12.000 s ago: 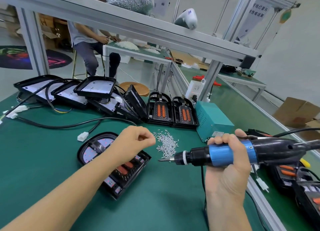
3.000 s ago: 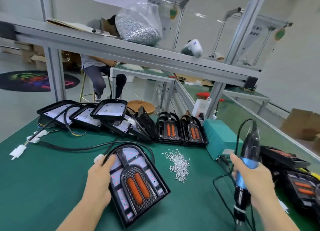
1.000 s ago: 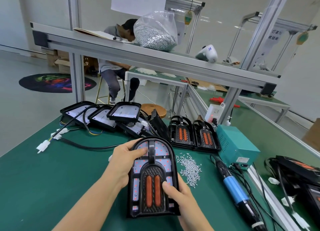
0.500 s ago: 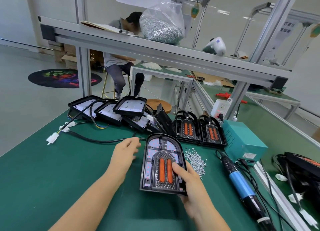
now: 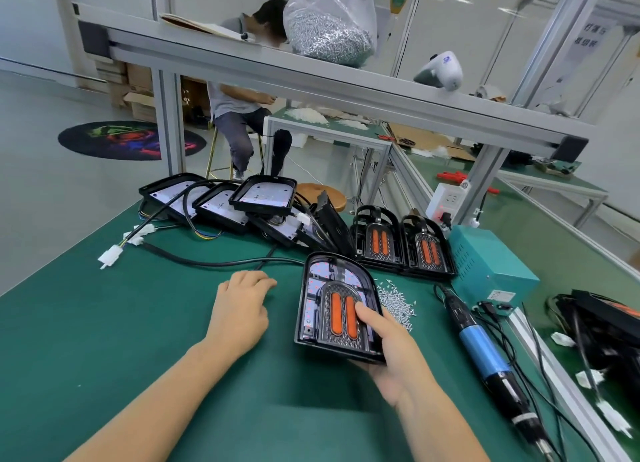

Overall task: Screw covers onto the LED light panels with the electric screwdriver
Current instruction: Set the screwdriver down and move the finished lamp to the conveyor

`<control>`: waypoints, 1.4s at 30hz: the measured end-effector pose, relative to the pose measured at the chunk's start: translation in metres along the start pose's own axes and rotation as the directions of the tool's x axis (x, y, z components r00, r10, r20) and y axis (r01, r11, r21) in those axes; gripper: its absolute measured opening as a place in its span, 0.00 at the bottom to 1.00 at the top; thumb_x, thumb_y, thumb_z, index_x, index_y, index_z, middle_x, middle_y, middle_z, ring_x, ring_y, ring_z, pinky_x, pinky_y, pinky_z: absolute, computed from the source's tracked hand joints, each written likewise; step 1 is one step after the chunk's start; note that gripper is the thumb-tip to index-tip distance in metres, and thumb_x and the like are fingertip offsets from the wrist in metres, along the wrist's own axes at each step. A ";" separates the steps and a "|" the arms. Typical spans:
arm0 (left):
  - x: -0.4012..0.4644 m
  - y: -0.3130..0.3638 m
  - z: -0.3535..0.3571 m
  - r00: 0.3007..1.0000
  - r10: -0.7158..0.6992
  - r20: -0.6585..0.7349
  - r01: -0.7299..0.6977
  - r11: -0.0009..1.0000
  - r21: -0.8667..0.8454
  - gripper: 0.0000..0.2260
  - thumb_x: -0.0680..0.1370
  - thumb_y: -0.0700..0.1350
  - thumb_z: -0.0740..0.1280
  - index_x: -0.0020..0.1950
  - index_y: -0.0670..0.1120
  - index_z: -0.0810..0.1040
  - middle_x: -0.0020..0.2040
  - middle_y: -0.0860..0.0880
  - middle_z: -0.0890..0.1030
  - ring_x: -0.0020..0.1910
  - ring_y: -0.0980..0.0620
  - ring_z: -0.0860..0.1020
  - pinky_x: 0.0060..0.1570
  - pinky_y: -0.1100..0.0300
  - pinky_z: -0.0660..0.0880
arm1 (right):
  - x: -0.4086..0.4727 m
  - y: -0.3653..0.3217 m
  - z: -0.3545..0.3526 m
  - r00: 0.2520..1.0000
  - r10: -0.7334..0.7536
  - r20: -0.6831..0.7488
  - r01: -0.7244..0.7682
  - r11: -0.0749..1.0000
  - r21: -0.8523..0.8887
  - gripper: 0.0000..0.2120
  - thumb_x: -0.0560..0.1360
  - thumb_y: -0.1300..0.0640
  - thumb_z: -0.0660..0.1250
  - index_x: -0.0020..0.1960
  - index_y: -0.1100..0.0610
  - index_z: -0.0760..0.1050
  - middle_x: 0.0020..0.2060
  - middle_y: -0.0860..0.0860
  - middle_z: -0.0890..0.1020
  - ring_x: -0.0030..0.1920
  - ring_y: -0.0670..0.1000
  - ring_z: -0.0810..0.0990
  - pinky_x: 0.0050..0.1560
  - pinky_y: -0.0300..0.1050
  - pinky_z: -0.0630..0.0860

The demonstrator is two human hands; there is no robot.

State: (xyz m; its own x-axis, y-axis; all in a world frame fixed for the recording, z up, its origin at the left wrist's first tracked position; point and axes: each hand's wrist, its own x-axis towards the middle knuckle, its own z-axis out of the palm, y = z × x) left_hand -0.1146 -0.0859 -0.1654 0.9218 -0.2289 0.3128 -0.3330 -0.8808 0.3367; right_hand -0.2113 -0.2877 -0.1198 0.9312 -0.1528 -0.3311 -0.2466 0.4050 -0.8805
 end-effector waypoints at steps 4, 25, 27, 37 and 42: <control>0.007 0.002 0.000 1.000 0.014 -0.022 -0.011 0.989 0.150 0.23 0.74 0.39 0.61 0.68 0.52 0.71 0.69 0.55 0.69 0.71 0.50 0.60 0.69 0.51 0.49 | -0.001 -0.002 0.000 1.000 0.019 -0.006 -0.019 1.000 0.001 0.08 0.76 0.58 0.67 0.54 0.53 0.80 0.44 0.54 0.86 0.37 0.50 0.84 0.36 0.44 0.79; 0.067 -0.024 0.002 0.947 -0.310 0.087 0.294 0.943 0.157 0.11 0.78 0.46 0.61 0.58 0.53 0.78 0.58 0.49 0.77 0.61 0.47 0.70 0.58 0.53 0.62 | -0.009 -0.009 -0.008 0.999 -0.008 -0.041 0.009 1.000 0.019 0.21 0.64 0.53 0.72 0.56 0.55 0.81 0.45 0.55 0.87 0.36 0.50 0.84 0.42 0.47 0.77; 0.063 -0.025 0.001 0.947 -0.317 0.046 0.314 0.947 0.065 0.10 0.78 0.46 0.63 0.56 0.53 0.80 0.55 0.49 0.78 0.59 0.47 0.71 0.56 0.54 0.62 | -0.010 -0.010 -0.006 0.999 -0.004 -0.054 0.007 0.999 0.043 0.18 0.65 0.53 0.71 0.55 0.55 0.81 0.44 0.55 0.87 0.35 0.50 0.84 0.40 0.46 0.77; 0.035 -0.009 -0.043 0.885 -0.249 -0.393 0.029 0.872 -0.489 0.12 0.76 0.36 0.66 0.48 0.53 0.83 0.46 0.56 0.77 0.49 0.56 0.71 0.57 0.56 0.59 | -0.010 -0.019 -0.005 0.989 0.098 -0.111 -0.070 0.970 0.233 0.15 0.65 0.54 0.74 0.49 0.59 0.83 0.41 0.58 0.86 0.32 0.52 0.84 0.30 0.45 0.80; 0.034 0.019 -0.071 0.886 -0.407 -0.221 -0.068 0.357 -0.932 0.18 0.76 0.34 0.66 0.41 0.58 0.82 0.43 0.56 0.81 0.46 0.57 0.76 0.47 0.68 0.70 | -0.008 -0.022 0.005 0.992 0.109 -0.067 -0.081 0.942 0.325 0.18 0.64 0.55 0.74 0.51 0.61 0.82 0.43 0.59 0.86 0.34 0.55 0.84 0.38 0.51 0.82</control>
State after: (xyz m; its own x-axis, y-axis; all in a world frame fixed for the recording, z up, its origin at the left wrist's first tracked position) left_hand -0.1038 -0.0812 -0.0856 0.9086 0.2477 0.3363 -0.3667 0.0876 0.9262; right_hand -0.2120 -0.2907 -0.0963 0.8787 -0.1683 -0.4468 -0.2207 0.6866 -0.6927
